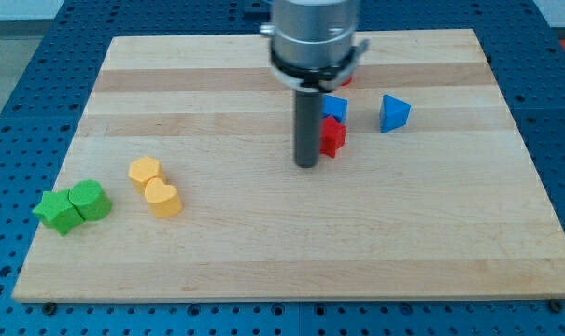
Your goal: Keep your hand to the right of the red star
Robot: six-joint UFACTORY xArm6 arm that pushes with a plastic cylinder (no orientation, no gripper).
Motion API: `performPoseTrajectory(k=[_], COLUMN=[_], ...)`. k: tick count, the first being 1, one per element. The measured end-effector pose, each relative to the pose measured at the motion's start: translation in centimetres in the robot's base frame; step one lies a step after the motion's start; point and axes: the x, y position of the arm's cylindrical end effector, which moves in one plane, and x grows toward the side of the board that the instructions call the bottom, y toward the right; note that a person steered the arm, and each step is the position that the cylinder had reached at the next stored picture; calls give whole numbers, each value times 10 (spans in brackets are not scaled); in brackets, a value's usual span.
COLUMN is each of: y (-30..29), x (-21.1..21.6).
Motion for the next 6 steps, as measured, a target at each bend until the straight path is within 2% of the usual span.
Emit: performPoseTrajectory(k=[2,4,5,6], y=[-82,-82,-51,8], x=[0,6,19,15])
